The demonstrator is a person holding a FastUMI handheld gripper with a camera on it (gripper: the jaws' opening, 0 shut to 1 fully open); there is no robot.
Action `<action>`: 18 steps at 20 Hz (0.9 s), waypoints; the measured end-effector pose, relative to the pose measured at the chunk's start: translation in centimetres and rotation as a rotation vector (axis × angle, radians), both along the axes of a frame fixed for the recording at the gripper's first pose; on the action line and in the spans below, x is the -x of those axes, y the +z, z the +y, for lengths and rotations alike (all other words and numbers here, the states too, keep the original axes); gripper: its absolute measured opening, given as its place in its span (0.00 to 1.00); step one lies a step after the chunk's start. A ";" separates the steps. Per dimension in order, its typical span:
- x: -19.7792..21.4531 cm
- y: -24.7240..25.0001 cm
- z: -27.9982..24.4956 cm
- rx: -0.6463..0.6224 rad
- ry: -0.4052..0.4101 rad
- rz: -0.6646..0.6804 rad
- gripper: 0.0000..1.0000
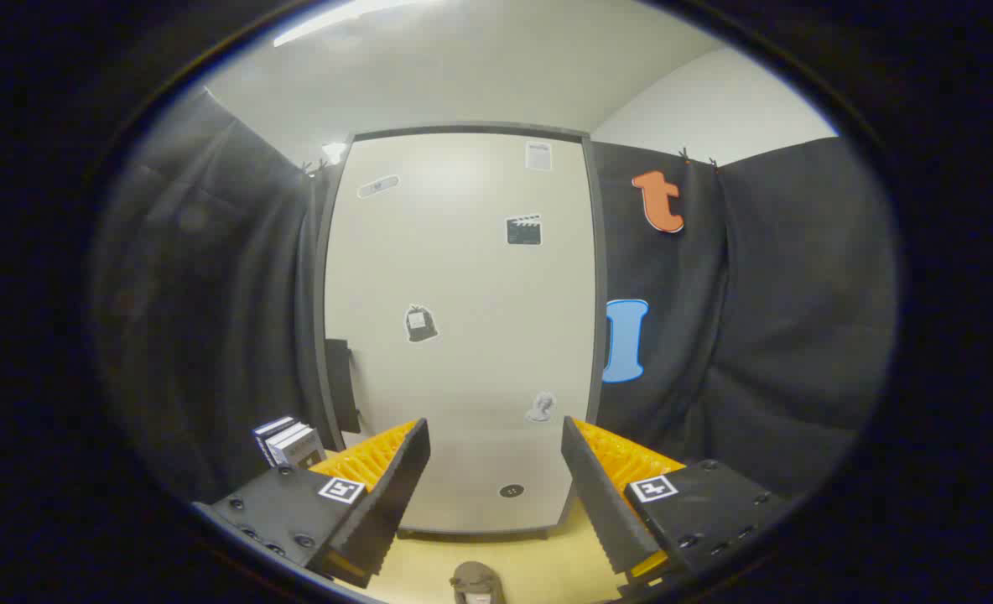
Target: Open the shoe cabinet door, grab the shoes and put them into the shoe cabinet, then close the shoe cabinet door.
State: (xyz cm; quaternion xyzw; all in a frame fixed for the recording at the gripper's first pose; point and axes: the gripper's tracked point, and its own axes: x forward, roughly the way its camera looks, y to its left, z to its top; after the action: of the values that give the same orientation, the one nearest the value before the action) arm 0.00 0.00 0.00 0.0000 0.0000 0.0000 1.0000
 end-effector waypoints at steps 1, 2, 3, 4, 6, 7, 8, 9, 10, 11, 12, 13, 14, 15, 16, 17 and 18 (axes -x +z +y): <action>0.0 0.1 0.1 -0.003 0.002 0.001 0.98; 0.0 -0.1 0.3 0.000 0.008 0.008 0.98; -0.1 -0.4 0.7 0.005 0.026 0.019 0.98; 0.0 -0.7 1.2 0.014 0.039 0.025 0.98; 0.1 -0.8 2.0 0.021 0.066 0.029 0.98; 0.2 -0.6 2.4 0.014 0.082 0.024 0.98; 0.2 -0.5 2.7 0.008 0.092 0.015 0.98; 0.3 -0.2 3.0 0.007 0.099 0.008 0.98; 0.2 -0.3 3.1 0.012 0.098 0.009 0.98; 0.2 -0.2 3.0 0.018 0.088 0.010 0.98; 0.2 0.0 3.0 0.021 0.076 0.007 0.98; 0.0 0.2 3.2 0.014 0.068 0.001 0.98; 0.0 0.3 3.6 -0.001 0.066 -0.003 0.98; -0.2 0.3 4.0 -0.012 0.062 -0.007 0.98; -0.2 0.2 4.2 -0.014 0.055 -0.008 0.98; -0.3 0.1 4.4 -0.011 0.046 -0.002 0.98; -0.4 -0.1 4.5 -0.009 0.038 0.005 0.98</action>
State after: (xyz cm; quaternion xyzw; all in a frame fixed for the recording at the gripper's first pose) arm 0.40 4.54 -0.08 0.0046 0.0023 0.0189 0.9998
